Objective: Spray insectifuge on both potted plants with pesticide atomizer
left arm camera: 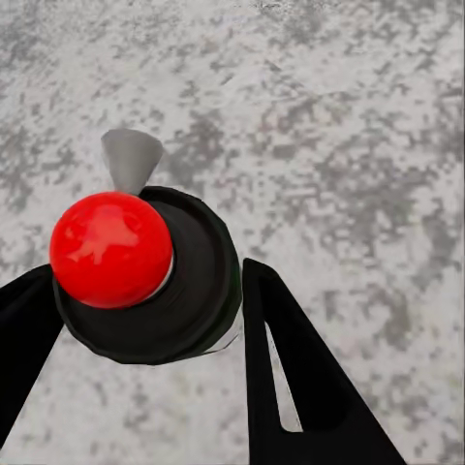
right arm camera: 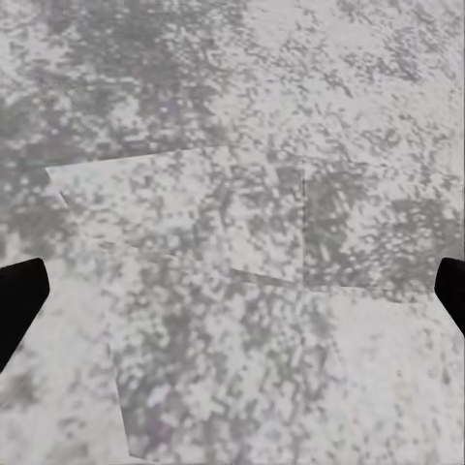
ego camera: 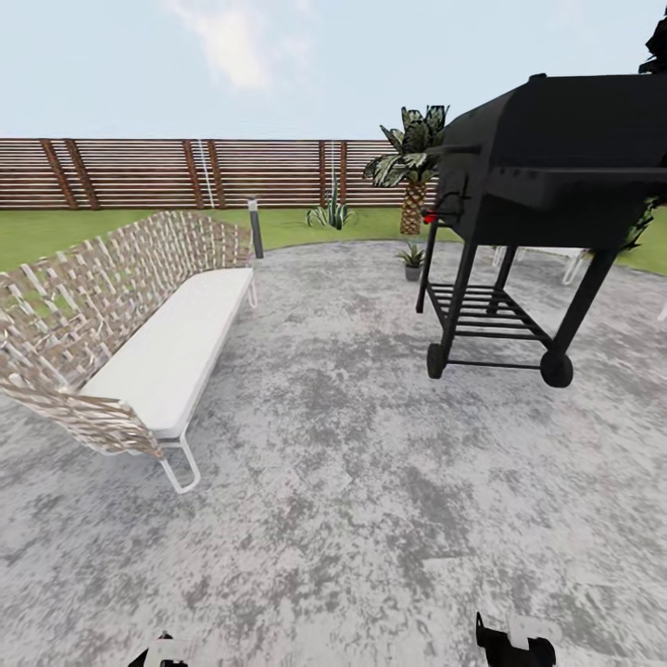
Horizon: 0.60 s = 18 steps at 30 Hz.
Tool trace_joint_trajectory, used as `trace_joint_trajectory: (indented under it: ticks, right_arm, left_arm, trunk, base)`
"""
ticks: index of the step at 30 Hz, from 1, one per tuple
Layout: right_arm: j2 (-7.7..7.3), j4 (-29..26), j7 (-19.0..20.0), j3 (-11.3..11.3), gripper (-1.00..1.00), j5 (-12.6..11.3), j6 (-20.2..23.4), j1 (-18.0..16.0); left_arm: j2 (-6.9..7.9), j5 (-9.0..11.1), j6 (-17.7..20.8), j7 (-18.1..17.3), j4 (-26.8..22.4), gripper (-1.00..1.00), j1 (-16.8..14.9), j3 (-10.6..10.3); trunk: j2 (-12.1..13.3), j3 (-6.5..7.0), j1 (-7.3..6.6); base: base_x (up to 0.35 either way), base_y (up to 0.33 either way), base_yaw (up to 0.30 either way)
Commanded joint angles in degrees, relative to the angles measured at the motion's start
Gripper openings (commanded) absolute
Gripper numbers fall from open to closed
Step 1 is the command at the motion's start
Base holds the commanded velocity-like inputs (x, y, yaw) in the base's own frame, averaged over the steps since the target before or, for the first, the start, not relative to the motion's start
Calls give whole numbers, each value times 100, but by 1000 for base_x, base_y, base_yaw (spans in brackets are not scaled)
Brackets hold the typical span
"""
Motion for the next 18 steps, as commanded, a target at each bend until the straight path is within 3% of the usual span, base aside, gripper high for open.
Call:
trace_joint_trajectory:
  ticks: [1, 18]
  right_arm:
    - [0, 6, -18, -37, 100, 50, -15, -4]
    - [0, 6, -18, -38, 100, 50, -15, -4]
  left_arm:
    - [0, -20, -19, 6, 5, -100, -3, 5]
    - [0, -19, -19, 6, 5, -100, -3, 5]
  trunk:
    - [-2, -5, 2]
    - [-2, -5, 2]
  base:
    - [339, 0, 0]
    - [339, 0, 0]
